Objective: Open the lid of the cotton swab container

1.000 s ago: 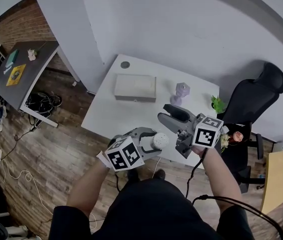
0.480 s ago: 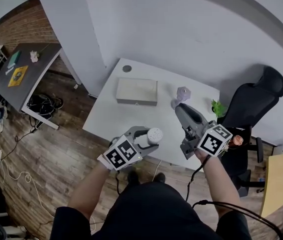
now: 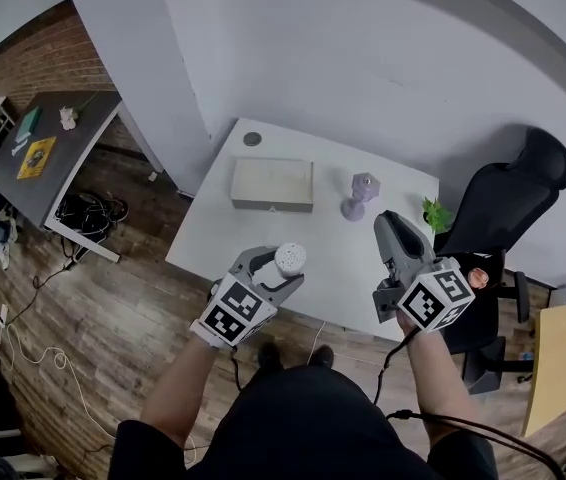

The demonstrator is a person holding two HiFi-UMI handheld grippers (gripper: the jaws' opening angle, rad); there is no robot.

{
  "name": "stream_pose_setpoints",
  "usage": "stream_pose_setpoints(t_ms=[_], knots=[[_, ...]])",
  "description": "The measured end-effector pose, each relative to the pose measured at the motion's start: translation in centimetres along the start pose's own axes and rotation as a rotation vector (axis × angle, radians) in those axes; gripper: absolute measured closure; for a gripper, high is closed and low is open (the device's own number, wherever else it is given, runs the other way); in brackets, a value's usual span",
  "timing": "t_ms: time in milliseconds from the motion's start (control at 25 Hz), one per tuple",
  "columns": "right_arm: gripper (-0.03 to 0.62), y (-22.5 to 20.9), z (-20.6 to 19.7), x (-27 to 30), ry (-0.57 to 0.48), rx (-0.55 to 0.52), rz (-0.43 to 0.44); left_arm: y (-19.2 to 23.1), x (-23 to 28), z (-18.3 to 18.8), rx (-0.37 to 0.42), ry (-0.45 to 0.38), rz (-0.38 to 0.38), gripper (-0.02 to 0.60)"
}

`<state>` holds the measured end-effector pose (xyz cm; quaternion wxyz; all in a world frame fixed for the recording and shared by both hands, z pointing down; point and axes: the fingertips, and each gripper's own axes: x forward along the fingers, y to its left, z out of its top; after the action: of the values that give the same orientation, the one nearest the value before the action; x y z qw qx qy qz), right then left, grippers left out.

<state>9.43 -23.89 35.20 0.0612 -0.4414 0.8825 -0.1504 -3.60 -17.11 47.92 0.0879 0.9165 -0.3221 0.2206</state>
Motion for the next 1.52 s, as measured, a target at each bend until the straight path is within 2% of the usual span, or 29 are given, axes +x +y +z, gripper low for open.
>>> stream_pose_setpoints(t_ms=[120, 360, 440, 800, 1520], knots=[[0.546, 0.0, 0.0, -0.8, -0.013, -0.053, -0.018, 0.8, -0.3, -0.1, -0.008, -0.001, 0.05, 0.336], [0.545, -0.1, -0.5, -1.9, 0.002, -0.267, -0.083, 1.8, -0.9, 0.3, -0.042, -0.027, 0.123, 0.336], [0.54, -0.1, -0.9, -2.0, 0.013, -0.305, -0.09, 2.2, -1.0, 0.5, -0.035, -0.04, 0.144, 0.336], [0.536, 0.2, -1.4, -2.0, 0.019, -0.358, -0.081, 3.2, -1.6, 1.0, -0.075, -0.066, 0.183, 0.336], [0.536, -1.5, -0.3, -2.3, -0.023, -0.373, -0.109, 4.6, -1.5, 1.5, -0.067, -0.072, 0.207, 0.336]])
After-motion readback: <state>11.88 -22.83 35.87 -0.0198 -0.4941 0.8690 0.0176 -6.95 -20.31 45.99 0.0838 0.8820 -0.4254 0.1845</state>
